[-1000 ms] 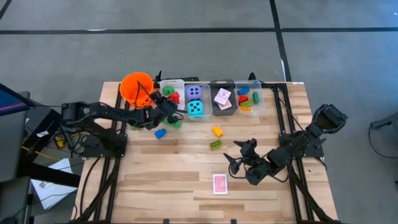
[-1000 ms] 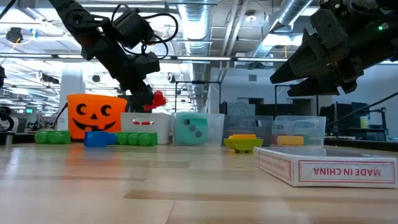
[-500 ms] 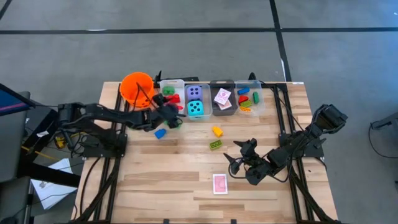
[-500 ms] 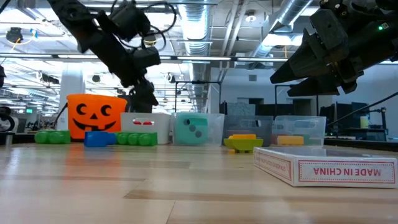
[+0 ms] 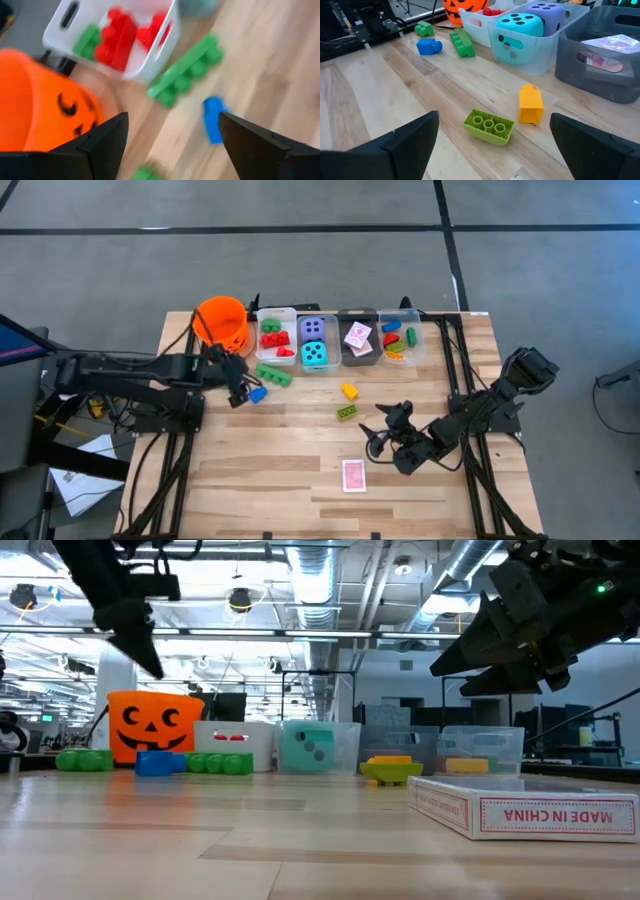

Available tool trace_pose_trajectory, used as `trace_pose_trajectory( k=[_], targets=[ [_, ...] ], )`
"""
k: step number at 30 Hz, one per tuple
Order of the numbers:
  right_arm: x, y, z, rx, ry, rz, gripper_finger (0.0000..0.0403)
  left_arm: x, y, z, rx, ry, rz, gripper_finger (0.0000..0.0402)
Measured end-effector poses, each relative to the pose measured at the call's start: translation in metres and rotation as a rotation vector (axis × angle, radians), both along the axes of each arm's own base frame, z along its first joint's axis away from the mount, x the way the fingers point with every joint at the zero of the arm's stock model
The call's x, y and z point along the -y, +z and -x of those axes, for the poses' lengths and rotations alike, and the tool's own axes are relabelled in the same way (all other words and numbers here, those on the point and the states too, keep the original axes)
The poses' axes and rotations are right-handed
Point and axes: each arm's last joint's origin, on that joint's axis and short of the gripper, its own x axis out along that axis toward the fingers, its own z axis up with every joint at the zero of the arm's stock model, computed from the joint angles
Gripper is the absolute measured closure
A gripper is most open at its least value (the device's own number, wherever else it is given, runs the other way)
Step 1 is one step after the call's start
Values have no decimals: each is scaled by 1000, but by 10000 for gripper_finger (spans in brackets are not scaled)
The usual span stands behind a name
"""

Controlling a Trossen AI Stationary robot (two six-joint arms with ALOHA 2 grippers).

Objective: Pick & Place Toys
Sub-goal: Put the big green game piece into the white bin

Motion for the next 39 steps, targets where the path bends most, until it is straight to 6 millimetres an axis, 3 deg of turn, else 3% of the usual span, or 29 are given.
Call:
trace_pose_trajectory(
  k=[7, 15, 20, 27, 39],
  targets=[
    [3, 0, -2, 2, -6, -20, 29, -7, -1, -2, 8, 18, 67, 103],
    [3, 0, -2, -8, 4, -23, 29, -33, -15, -9, 109, 455, 216, 103],
    [2, 0, -2, -10, 10, -29, 29, -44, -27, -5, 47, 615, 363, 112],
    [1, 0, -3, -9, 21, -45, 29, -46, -40, -1, -92, 720, 502, 139],
    [0, 0, -4, -13, 47, -77, 29, -53, -48, 4, -196, 789, 457, 153]
  ],
)
